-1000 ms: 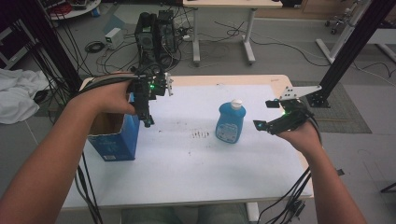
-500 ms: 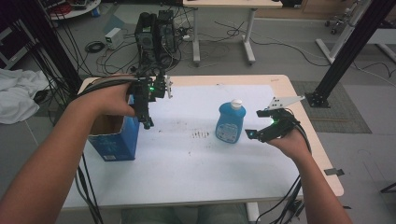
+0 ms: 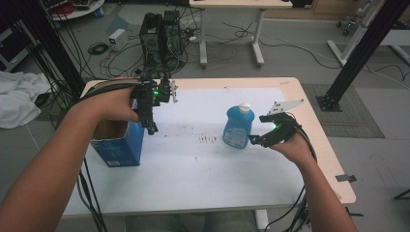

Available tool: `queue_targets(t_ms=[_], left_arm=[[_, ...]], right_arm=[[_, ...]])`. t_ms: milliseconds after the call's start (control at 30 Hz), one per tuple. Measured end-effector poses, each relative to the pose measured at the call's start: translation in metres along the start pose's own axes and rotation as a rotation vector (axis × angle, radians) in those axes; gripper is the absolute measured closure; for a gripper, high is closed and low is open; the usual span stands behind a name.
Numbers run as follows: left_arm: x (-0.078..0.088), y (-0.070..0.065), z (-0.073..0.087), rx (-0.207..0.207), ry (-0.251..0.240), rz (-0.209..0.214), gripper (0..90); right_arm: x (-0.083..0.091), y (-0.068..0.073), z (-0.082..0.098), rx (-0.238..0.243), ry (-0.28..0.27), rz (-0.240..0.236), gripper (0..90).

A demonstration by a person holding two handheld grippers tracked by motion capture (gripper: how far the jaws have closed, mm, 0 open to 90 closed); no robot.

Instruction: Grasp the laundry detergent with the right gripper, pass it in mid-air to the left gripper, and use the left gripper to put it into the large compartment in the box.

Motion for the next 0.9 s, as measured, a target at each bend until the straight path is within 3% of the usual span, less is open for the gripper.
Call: queue_targets(t_ms=[167, 433, 800, 900], left_arm=[[-0.003, 0.000, -0.001, -0.002, 0.024, -0.001, 6.3], [-0.003, -0.001, -0.002, -0.003, 0.015, 0.005, 6.3], [-0.005, -0.001, 0.001, -0.001, 0.020, 0.011, 6.3], [-0.005, -0.001, 0.002, 0.006, 0.005, 0.004, 6.3]], right_arm=[[-0.009, -0.002, -0.001, -0.003, 0.004, -0.005, 3.3], [-0.031, -0.003, -0.004, 0.003, 0.032, -0.033, 3.3], [-0.050, -0.001, -0.008, -0.004, -0.005, -0.049, 3.3], [-0.053, -0.002, -0.008, 0.013, -0.003, -0.047, 3.3]])
Point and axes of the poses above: each handheld gripper's, and its own axes: x roughly backward along the jaws, z roughly out of its underside, y roughly to its left, the point moved 4 cm from there along -x, roughly forward along the jaws, and after that the axes turned 6 degrees about y, right-handed, at the moved point
